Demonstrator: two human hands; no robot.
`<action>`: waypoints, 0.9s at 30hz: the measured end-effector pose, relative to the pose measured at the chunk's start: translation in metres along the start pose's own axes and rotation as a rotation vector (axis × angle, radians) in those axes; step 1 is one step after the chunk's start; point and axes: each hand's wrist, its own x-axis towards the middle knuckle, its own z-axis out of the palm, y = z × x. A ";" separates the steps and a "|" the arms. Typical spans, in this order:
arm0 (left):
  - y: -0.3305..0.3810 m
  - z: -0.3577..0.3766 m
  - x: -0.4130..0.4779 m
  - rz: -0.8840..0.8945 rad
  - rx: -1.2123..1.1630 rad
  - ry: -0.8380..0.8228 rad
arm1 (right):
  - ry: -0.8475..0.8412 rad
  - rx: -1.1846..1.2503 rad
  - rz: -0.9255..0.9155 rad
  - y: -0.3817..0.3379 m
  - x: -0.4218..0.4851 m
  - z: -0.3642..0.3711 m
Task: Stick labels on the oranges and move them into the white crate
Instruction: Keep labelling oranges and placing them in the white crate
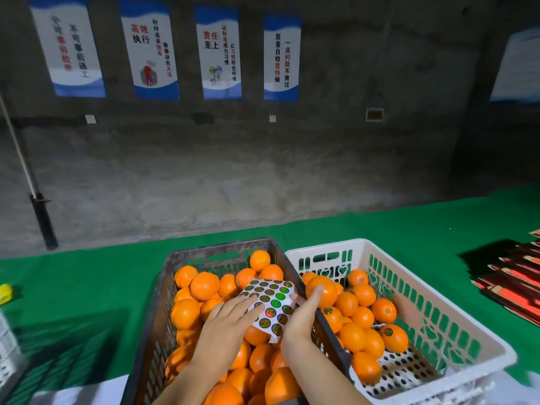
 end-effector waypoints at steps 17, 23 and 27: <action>-0.019 -0.011 -0.012 -0.529 -0.096 0.131 | -0.103 -0.245 -0.106 0.006 0.001 0.001; -0.021 -0.004 -0.012 -0.482 -0.014 0.188 | -0.131 -0.273 -0.098 0.007 0.005 -0.001; -0.023 0.004 -0.012 -0.566 -0.059 0.029 | -0.185 -0.479 -0.210 0.013 0.006 -0.001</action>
